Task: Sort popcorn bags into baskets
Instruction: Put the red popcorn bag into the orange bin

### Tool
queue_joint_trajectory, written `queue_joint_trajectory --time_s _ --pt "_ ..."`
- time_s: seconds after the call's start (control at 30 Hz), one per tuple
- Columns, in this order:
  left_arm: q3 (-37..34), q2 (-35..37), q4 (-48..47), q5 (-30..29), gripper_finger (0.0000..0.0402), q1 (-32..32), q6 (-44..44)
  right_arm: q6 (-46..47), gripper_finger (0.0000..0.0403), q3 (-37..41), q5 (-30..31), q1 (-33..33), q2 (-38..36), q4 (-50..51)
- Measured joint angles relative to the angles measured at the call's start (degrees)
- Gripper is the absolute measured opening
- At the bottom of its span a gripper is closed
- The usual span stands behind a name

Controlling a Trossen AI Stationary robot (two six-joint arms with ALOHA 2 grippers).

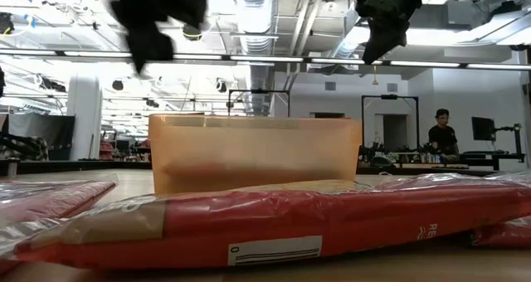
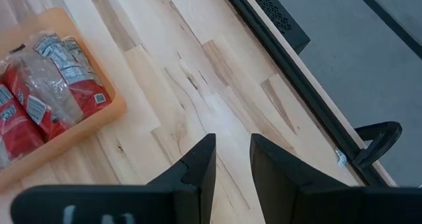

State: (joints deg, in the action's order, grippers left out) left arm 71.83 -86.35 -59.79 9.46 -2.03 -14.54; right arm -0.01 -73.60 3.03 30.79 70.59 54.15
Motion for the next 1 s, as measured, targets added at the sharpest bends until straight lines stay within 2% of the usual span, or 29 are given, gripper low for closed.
queue_joint_trajectory --time_s 0.1,0.2,0.27,0.4,0.53,0.67,0.73,0.83,1.0 --pt "-1.2 3.1 -1.9 0.4 0.0148 -7.8 -4.2 -0.5 0.0118 0.0 -0.1 0.0 0.0 0.0" --pt "-2.6 4.3 -0.1 -2.4 0.0217 -15.7 -13.9 -1.0 0.0118 0.0 -0.3 0.0 0.0 0.1" --pt "-3.6 3.9 0.3 -5.2 0.0257 -20.2 -24.1 -1.1 0.0118 0.0 -0.4 0.0 0.0 0.4" --pt "-7.8 2.7 2.6 -9.4 0.0309 -27.8 -53.4 0.6 0.0118 0.0 -2.2 -0.1 0.0 0.5" --pt "-12.9 2.8 14.6 -12.8 0.0321 -36.0 -77.7 1.7 0.0118 0.0 -3.9 -1.5 0.0 0.3" --pt "-16.1 2.8 23.6 -19.4 0.0319 -43.2 -95.0 3.5 0.0118 0.0 -4.0 -3.8 0.0 0.2" --pt "-17.0 2.8 23.6 -23.1 0.0316 -45.8 -103.1 6.3 0.0118 0.0 -4.2 -5.3 0.0 0.2" --pt "-16.9 2.3 22.4 -26.8 0.0311 -48.9 -109.9 10.6 0.0118 0.0 -4.3 -9.4 0.0 0.4" --pt "-16.9 -0.3 24.4 -27.2 0.0309 -50.9 -110.7 19.2 0.0118 0.0 -3.5 -21.2 0.0 0.7"
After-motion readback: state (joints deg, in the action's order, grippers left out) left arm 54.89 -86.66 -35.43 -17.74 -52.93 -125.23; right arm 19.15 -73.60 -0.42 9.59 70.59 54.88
